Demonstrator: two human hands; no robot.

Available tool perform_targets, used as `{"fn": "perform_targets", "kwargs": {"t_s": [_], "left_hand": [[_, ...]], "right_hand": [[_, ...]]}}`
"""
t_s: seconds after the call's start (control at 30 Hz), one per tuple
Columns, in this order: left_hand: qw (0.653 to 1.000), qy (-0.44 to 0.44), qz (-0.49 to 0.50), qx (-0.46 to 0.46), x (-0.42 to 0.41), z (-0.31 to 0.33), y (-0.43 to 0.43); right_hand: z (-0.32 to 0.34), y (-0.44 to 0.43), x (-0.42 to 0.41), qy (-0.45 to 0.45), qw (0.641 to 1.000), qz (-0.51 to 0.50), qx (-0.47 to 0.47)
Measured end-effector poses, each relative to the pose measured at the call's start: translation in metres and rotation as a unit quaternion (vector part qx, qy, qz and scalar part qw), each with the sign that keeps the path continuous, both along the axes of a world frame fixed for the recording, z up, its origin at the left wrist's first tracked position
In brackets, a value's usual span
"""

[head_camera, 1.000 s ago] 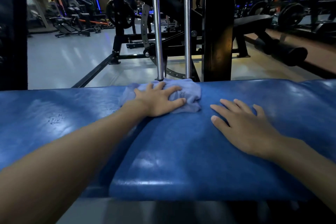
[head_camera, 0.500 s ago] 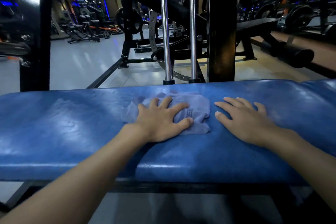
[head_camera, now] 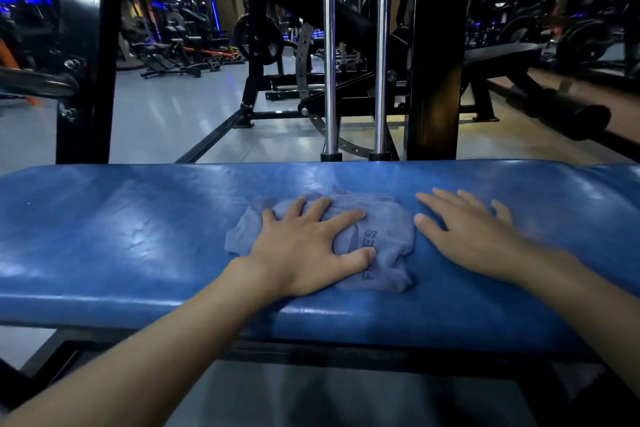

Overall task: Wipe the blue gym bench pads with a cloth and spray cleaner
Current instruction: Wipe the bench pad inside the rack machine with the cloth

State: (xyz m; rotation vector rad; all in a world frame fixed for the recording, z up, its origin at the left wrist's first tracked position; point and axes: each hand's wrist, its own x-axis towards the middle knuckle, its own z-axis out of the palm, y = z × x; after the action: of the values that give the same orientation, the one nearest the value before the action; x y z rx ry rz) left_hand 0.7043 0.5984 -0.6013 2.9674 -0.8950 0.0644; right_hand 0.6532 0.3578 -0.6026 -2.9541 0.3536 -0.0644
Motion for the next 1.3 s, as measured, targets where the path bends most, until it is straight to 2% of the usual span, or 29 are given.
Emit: {"fn": "perform_targets", "kwargs": {"t_s": [0.3, 0.43, 0.63, 0.83, 0.97, 1.03, 1.17, 1.3], "left_hand": [[0.999, 0.024, 0.023, 0.008, 0.122, 0.007, -0.036], [0.998, 0.034, 0.047, 0.014, 0.147, 0.011, -0.049], [0.999, 0.030, 0.036, 0.018, 0.116, 0.006, -0.032], [0.999, 0.021, 0.021, 0.031, 0.034, 0.004, -0.001], [1.000, -0.012, 0.006, 0.027, -0.017, 0.001, 0.021], [0.999, -0.018, 0.003, 0.026, -0.031, -0.001, 0.028], [1.000, -0.001, 0.006, 0.012, -0.020, -0.001, 0.026], [1.000, 0.020, 0.008, 0.009, 0.023, -0.001, 0.017]], "right_hand": [[-0.008, 0.001, 0.002, 0.011, 1.000, 0.006, -0.023], [-0.006, 0.002, 0.002, 0.006, 1.000, 0.004, -0.018], [-0.007, 0.002, 0.003, -0.001, 1.000, 0.003, -0.012], [-0.002, 0.004, 0.000, 0.008, 1.000, 0.003, -0.009], [0.004, 0.008, -0.004, 0.019, 0.999, 0.005, -0.049], [0.008, 0.009, -0.002, -0.005, 0.998, 0.014, -0.058], [0.009, 0.016, 0.007, -0.071, 0.997, 0.019, 0.012], [-0.002, 0.023, 0.014, 0.004, 1.000, 0.023, 0.011]]}}
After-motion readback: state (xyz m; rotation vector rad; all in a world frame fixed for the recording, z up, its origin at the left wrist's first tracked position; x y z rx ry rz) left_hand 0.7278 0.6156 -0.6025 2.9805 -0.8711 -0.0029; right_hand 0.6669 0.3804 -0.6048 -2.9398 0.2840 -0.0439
